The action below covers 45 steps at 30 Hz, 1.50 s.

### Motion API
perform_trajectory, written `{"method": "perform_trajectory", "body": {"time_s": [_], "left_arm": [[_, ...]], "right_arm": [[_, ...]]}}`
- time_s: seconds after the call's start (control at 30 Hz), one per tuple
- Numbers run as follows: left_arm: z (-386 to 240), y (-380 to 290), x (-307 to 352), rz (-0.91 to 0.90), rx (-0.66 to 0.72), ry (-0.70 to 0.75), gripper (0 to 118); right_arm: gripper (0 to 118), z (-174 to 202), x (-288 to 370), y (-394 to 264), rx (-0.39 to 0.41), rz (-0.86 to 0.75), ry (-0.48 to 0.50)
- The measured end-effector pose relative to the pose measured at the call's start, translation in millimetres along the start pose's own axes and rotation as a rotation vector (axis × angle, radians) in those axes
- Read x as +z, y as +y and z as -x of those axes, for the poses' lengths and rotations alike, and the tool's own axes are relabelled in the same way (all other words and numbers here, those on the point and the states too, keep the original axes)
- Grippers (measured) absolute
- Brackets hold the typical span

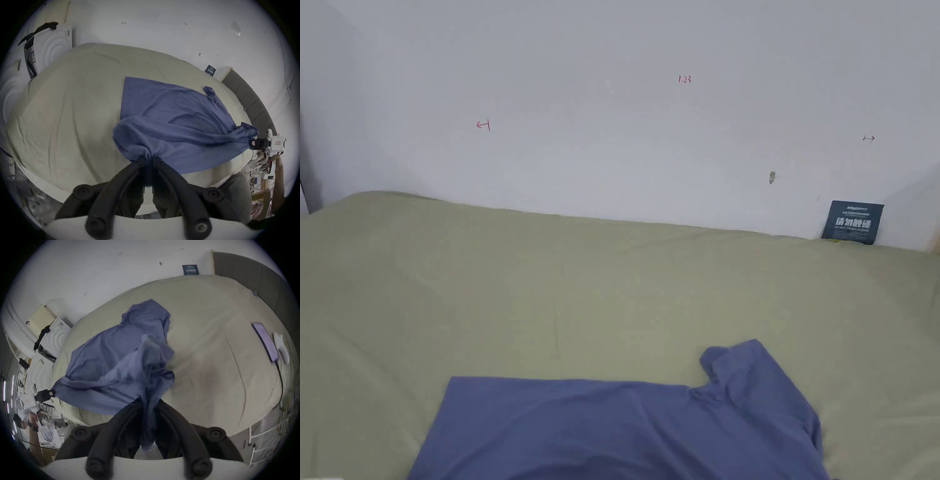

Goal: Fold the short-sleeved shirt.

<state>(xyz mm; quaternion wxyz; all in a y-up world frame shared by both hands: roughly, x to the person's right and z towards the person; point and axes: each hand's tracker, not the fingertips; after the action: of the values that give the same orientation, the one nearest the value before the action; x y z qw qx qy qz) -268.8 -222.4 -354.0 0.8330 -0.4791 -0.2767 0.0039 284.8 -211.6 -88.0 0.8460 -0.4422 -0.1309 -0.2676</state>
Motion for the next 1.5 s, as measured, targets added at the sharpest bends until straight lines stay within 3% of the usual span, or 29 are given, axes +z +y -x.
{"method": "perform_trajectory", "body": {"time_s": [0.13, 0.43, 0.47, 0.57, 0.6, 0.67, 0.87, 0.9, 0.97, 1.0, 1.03, 1.07, 1.1, 1.27, 1.4, 1.5], "left_arm": [[10, -20, 6, 0.019, 0.044, -0.021, 9], [27, -46, -18, 0.122, 0.134, -0.022, 11], [25, -46, -12, 0.120, 0.147, -0.016, 16], [24, -39, 21, 0.055, 0.164, 0.052, 29], [16, -36, 38, 0.014, 0.152, 0.088, 42], [-2, -22, 69, -0.104, 0.096, 0.154, 51], [-100, 9, 102, -0.360, -0.027, 0.098, 51], [-119, 10, 99, -0.379, -0.054, 0.123, 45], [-153, 10, 88, -0.400, -0.109, 0.169, 21], [-166, 7, 81, -0.403, -0.131, 0.185, 4], [-180, 3, 75, -0.404, -0.148, 0.179, 4], [-191, -5, 70, -0.412, -0.150, 0.160, 3], [-199, -11, 66, -0.420, -0.168, 0.108, 1], [-231, -56, 54, -0.354, -0.192, 0.058, 0], [-234, -82, 51, -0.308, -0.183, 0.079, 0], [-230, -94, 50, -0.287, -0.179, 0.090, 0]], "right_arm": [[15, -20, -1, -20, -0.083, 0.037, -0.012], [16, -20, -3, -32, -0.099, 0.052, -0.028], [22, -20, 3, -31, -0.118, 0.055, -0.015], [69, -15, 41, -27, -0.133, -0.026, -0.002], [74, -13, 55, -26, -0.127, -0.071, 0.000], [74, 6, 85, -20, -0.086, -0.211, -0.030], [74, 92, 100, -15, 0.132, -0.457, -0.087], [73, 108, 96, -17, 0.163, -0.479, -0.109], [70, 135, 87, -23, 0.220, -0.490, -0.125], [60, 146, 83, -27, 0.240, -0.489, -0.125], [40, 157, 75, -31, 0.255, -0.479, -0.104], [11, 168, 70, -38, 0.259, -0.477, -0.098], [3, 176, 66, -45, 0.263, -0.478, -0.095], [2, 199, 36, -93, 0.363, -0.445, -0.090], [2, 199, 23, -118, 0.332, -0.355, -0.027], [2, 200, 20, -127, 0.356, -0.344, -0.041]]}}
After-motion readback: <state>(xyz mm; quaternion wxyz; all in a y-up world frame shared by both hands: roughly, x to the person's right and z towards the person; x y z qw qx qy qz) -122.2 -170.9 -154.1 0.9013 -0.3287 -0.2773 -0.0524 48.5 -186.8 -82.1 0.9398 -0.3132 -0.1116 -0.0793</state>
